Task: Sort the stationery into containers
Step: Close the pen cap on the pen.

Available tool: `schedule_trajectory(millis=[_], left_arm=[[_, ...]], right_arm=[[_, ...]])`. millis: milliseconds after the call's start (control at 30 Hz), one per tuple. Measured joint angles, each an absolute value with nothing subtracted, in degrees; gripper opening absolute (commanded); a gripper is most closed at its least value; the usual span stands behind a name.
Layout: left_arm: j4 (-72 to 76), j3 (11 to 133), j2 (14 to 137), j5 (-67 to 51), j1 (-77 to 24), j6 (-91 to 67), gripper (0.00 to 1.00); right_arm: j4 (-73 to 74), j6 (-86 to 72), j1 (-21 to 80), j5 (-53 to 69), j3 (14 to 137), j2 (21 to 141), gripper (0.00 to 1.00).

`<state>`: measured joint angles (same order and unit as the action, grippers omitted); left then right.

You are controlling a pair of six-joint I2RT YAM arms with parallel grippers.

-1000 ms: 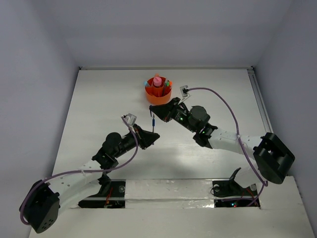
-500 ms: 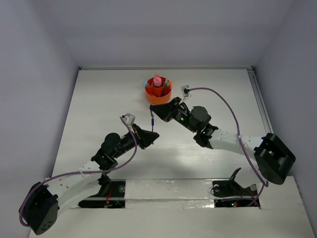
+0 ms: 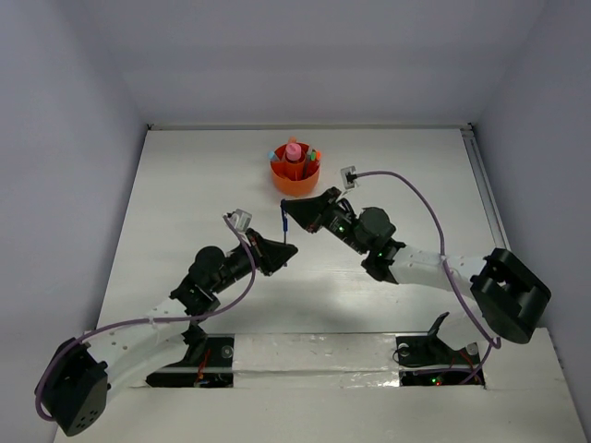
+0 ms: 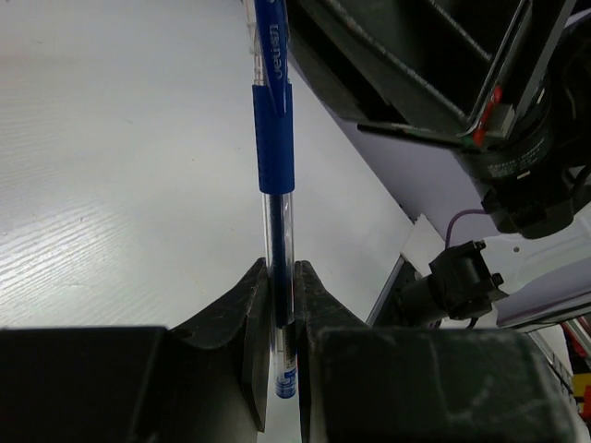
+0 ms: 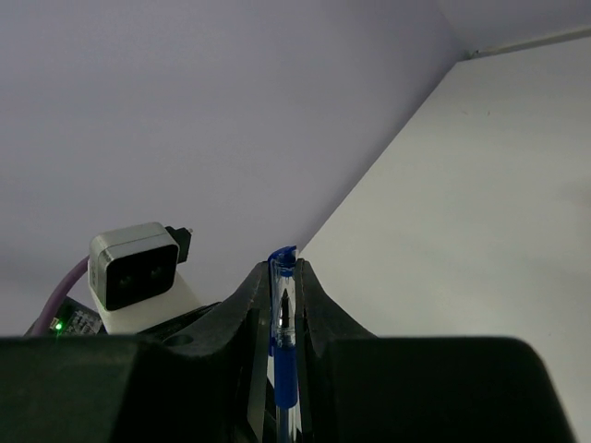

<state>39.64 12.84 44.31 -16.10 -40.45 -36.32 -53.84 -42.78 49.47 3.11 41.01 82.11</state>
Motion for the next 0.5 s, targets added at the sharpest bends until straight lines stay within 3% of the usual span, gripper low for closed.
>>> schedule_trajectory(millis=[500], left_arm=[[43.53, 16.56, 47.62, -17.91, -40.91, -38.61, 0.0]], right_arm=[[-64.77, -42.24, 51.57, -2.42, 36.16, 80.29, 0.0]])
